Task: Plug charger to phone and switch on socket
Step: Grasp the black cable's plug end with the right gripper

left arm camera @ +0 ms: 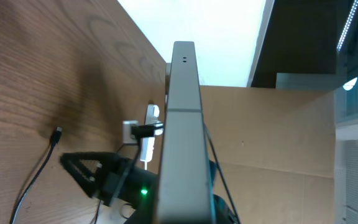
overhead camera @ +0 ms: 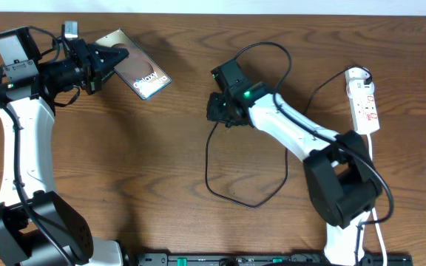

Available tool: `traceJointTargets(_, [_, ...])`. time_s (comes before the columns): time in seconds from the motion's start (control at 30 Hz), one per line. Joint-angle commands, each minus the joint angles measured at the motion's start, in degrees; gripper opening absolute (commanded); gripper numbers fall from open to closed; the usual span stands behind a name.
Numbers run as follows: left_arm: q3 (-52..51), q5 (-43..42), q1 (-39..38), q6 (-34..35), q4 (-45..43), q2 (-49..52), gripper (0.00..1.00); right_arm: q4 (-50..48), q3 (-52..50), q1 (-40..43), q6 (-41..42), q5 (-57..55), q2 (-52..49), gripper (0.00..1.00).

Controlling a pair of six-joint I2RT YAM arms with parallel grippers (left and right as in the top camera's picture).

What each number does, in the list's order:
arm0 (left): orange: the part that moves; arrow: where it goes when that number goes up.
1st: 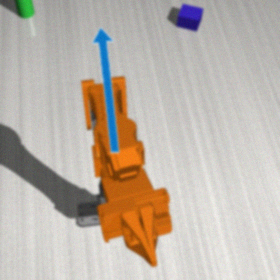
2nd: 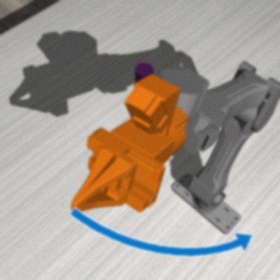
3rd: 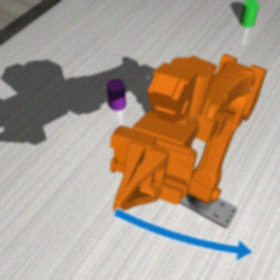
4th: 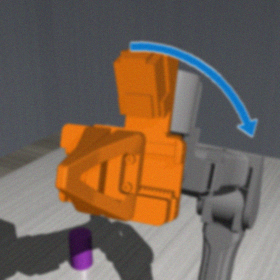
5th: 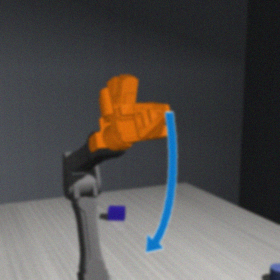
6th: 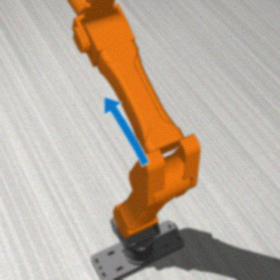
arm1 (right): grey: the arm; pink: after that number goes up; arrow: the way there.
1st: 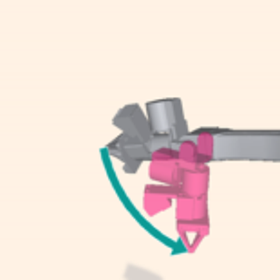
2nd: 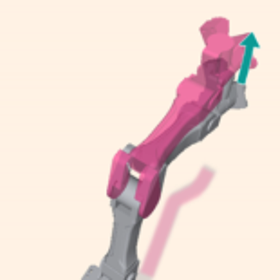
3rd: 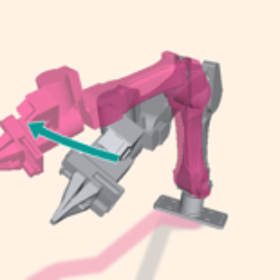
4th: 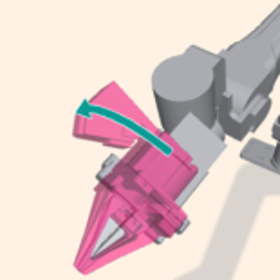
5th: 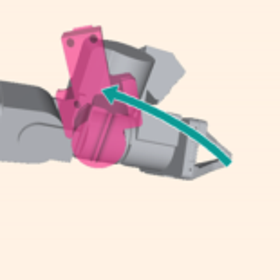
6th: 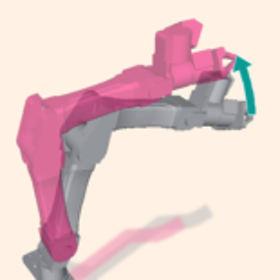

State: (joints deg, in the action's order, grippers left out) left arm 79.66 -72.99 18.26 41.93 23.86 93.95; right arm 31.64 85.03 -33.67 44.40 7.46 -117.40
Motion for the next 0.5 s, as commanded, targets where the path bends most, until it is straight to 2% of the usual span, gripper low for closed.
traceJointTargets(0.0, [1.2, -2.7, 0.2, -0.1, 0.2, -1.1, 0.07, -0.5, 0.9, -0.9, 3.3, -4.5, -2.1, 0.36])
traceJointTargets(0.47, [1.2, -2.7, 0.2, -0.1, 1.0, -1.1, 0.07, -2.9, 0.7, -1.3, 5.6, -6.6, -5.9, 0.34])
